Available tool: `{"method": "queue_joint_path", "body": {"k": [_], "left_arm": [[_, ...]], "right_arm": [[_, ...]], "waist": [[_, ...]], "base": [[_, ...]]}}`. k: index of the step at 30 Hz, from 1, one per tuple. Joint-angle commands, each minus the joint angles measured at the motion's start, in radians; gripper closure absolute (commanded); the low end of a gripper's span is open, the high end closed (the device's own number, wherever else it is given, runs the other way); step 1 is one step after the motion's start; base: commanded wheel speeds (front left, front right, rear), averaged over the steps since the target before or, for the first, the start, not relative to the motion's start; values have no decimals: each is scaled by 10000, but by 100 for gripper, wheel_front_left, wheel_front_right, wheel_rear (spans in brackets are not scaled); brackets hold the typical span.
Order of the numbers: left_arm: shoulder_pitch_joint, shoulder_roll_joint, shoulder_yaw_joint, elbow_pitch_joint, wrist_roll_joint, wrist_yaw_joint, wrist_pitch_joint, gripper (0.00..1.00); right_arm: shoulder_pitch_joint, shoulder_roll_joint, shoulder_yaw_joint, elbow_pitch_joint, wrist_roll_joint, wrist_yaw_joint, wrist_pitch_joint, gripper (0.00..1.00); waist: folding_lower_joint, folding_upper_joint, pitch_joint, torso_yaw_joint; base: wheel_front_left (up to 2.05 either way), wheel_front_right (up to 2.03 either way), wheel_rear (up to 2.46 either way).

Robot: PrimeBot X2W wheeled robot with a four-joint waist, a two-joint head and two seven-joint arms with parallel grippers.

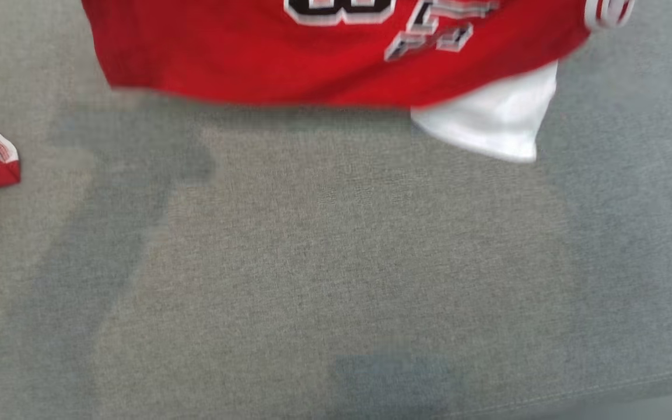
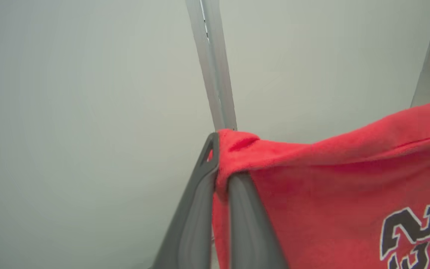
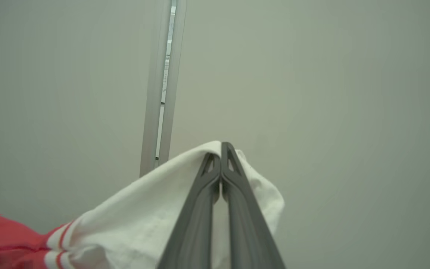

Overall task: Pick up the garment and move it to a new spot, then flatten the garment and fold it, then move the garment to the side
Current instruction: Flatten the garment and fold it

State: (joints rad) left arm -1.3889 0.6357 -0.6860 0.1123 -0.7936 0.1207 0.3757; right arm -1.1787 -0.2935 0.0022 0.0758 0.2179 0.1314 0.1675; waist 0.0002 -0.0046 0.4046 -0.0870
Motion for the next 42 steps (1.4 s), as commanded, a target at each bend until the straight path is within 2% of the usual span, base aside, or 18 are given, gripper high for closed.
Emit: {"method": "queue_joint_path", "body": {"k": [1, 4, 6, 9, 12, 15, 16, 18, 21, 27, 30, 37, 42], "left_arm": [[-591, -487, 65, 842, 325, -109, -660, 100], [-1781, -1277, 165, 2489, 976, -359, -2317, 100], [-2295, -1674, 298, 3431, 1202, -577, -3494, 100], [-2753, -2036, 379, 4599, 1474, -875, -4871, 100], [-2098, -2224, 229, 5696, 1463, -1326, -5853, 100], [-1083, -2272, 394, 6177, 1221, -1674, -6297, 100], [-1083, -2272, 394, 6177, 1221, -1674, -6297, 100], [42, -2190, 543, 6196, 1180, -1771, -6396, 100], [2002, -2139, 852, 5577, 1274, -1825, -6413, 100], [6247, -2130, 2331, 3451, 1191, -1425, -6418, 100], [8302, -2201, 2661, 2490, 1152, -1155, -6412, 100], [12005, -2514, 2274, 1316, 1121, -400, -6401, 100], [14141, -2834, 2062, 224, 648, 312, -6181, 100]], "right_arm": [[-875, 450, -151, 736, -392, -13, -477, 100], [-2485, 1229, -606, 2172, -1163, -13, -1598, 100], [-3272, 1515, -593, 2904, -1756, -10, -2503, 100], [-3758, 1806, -413, 3815, -2042, -10, -3528, 100], [-3042, 1880, -95, 4613, -1893, -12, -4039, 100], [-1807, 1792, 340, 4911, -1619, -10, -4286, 100], [-1807, 1792, 340, 4911, -1619, -10, -4286, 100], [-540, 1602, 762, 4829, -1386, -10, -4329, 100], [1536, 1212, 1217, 3856, -1071, -12, -4331, 100], [5674, 685, 1162, 1868, -610, -14, -4337, 100], [7417, 509, 1190, 1136, -727, -14, -4338, 100], [10880, 107, 1223, -111, -747, -14, -4339, 100], [13192, 54, 726, -1035, -469, -14, -4338, 100]], "waist": [[-2, 46, 2121, 140], [-2, 46, 2483, 83], [-2, 46, 2608, 5], [-2, 46, 2789, -96], [-2, 46, 2534, -209], [-2, 46, 2200, -271], [-2, 46, 2200, -271], [-2, 46, 1927, -271], [-2, 46, 1506, -258], [-2, 46, 550, -240], [-2, 46, 94, -258], [-2, 46, -889, -138], [-2, 46, -1155, -55]], "base": [[0, 0, 0], [0, 0, 0], [0, 0, 0], [0, 0, 0], [0, 0, 0], [0, 0, 0], [0, 0, 0], [0, 0, 0], [0, 0, 0], [0, 0, 0], [0, 0, 0], [0, 0, 0], [0, 0, 0]]}}
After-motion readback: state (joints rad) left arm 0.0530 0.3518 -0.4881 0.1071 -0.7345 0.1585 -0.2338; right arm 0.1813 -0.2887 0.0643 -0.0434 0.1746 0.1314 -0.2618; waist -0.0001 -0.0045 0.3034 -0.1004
